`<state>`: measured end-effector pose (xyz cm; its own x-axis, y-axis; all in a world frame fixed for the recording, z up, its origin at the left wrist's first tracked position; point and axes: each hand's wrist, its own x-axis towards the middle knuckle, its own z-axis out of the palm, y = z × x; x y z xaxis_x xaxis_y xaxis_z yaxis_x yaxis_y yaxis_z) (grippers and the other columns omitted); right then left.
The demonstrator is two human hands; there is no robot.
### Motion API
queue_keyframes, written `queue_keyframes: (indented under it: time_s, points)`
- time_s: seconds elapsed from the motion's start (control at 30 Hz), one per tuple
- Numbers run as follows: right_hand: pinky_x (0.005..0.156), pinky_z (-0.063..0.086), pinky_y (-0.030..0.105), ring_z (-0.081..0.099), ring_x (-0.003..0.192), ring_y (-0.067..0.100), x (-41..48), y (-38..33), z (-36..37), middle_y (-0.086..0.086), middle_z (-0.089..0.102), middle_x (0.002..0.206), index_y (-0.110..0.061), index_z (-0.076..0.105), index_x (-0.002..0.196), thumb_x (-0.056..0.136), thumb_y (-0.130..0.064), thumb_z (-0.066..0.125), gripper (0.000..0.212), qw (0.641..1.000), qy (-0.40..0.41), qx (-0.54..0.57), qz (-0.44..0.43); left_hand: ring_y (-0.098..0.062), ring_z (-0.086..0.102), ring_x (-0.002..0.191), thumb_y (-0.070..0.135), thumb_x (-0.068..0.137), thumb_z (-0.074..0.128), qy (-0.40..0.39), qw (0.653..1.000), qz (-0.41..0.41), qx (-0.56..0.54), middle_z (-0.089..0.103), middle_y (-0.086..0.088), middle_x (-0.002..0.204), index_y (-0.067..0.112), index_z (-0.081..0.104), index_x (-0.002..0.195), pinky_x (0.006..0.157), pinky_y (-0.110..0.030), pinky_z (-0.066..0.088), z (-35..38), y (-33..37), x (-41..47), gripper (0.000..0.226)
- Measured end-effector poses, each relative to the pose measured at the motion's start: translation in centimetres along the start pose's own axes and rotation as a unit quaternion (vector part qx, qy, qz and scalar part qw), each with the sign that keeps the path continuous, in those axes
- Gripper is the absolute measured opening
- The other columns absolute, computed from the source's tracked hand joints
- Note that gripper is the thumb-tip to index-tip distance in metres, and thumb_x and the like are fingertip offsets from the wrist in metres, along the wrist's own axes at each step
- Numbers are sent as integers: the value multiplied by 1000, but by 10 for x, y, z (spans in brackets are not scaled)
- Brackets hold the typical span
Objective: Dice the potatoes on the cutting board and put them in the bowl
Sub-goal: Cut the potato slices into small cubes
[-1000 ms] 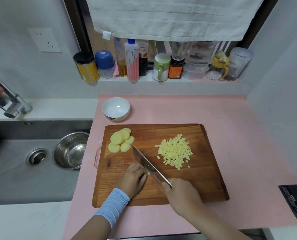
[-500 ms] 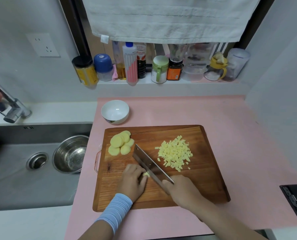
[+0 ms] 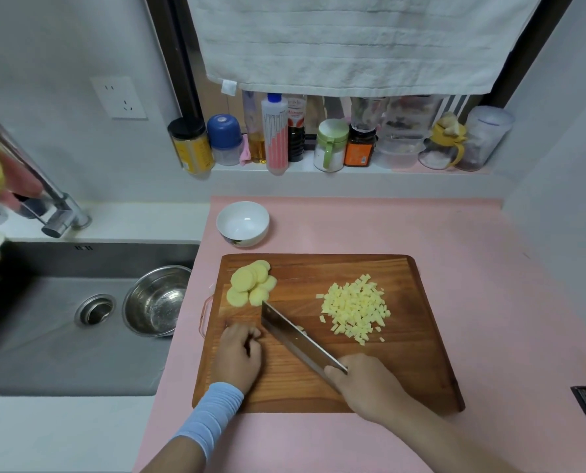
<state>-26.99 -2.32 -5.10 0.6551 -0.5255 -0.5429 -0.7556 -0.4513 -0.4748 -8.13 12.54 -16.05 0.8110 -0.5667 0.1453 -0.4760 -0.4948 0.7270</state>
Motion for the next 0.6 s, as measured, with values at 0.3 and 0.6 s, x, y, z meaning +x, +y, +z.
queue_keyframes:
  time_s: [0.3, 0.6]
  points:
    - [60, 46, 29, 65, 76, 14, 18, 33, -31, -8, 67, 80, -25, 66, 90, 104, -46, 43, 34, 993, 106, -26, 54, -14, 53, 101, 4, 84, 60, -47, 997, 17, 57, 62, 8, 100, 19, 70, 102, 92, -23, 39, 10, 18, 27, 25]
    - [68, 53, 32, 64, 77, 12, 26, 17, -38, -9, 68, 80, -26, 66, 91, 103, -48, 44, 33, 994, 103, 21, 13, -33, 45, 119, 12, 81, 67, -17, 990, -31, 138, 55, -9, 131, 15, 60, 126, 104, -41, 36, -8, 26, 103, 46]
